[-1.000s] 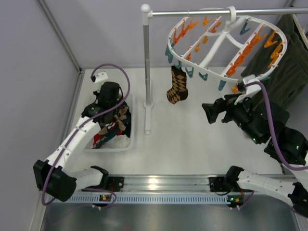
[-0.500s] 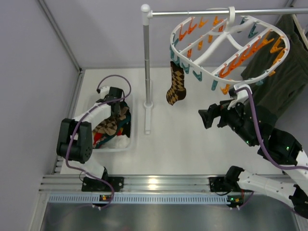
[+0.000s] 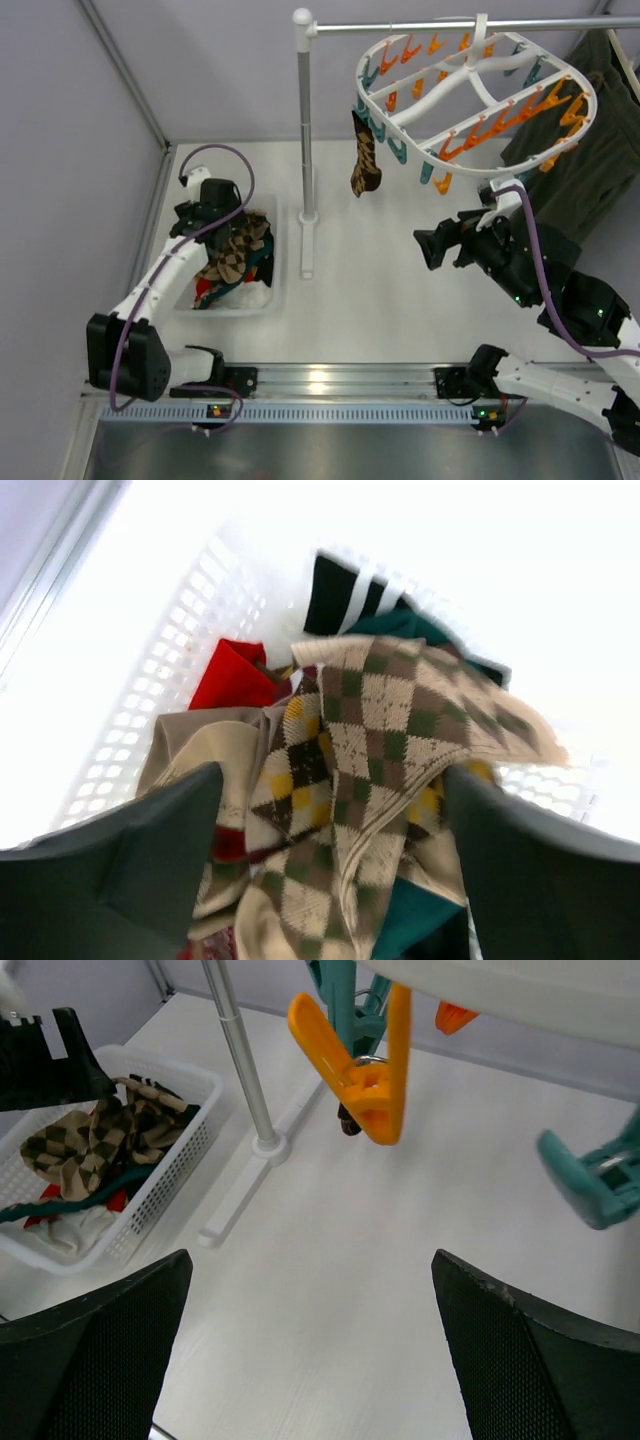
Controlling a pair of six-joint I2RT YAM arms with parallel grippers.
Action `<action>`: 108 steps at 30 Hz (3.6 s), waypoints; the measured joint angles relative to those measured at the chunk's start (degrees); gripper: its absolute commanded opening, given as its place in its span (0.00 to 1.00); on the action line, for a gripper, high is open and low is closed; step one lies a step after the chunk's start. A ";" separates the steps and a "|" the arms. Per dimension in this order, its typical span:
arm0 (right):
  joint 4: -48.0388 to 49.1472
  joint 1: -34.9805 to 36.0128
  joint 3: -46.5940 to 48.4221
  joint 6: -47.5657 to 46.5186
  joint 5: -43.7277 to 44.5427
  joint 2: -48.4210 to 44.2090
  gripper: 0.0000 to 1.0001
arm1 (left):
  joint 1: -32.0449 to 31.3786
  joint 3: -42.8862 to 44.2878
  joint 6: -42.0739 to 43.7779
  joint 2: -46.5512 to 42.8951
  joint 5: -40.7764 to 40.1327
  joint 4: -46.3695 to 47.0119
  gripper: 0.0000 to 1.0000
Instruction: Remove the socks clipped to the hanger
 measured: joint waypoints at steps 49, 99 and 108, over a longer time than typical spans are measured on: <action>-0.09 0.00 -0.76 1.99 -9.55 -12.57 1.00 | -31.65 19.32 24.33 33.68 13.07 52.33 0.98; -1.66 -0.02 11.82 -0.66 -10.78 -12.35 0.99 | -68.41 3.74 34.69 17.79 -21.51 62.64 0.00; -8.70 -0.07 22.95 -0.81 -5.25 0.44 0.99 | -78.05 16.87 45.35 30.53 -27.80 62.62 0.00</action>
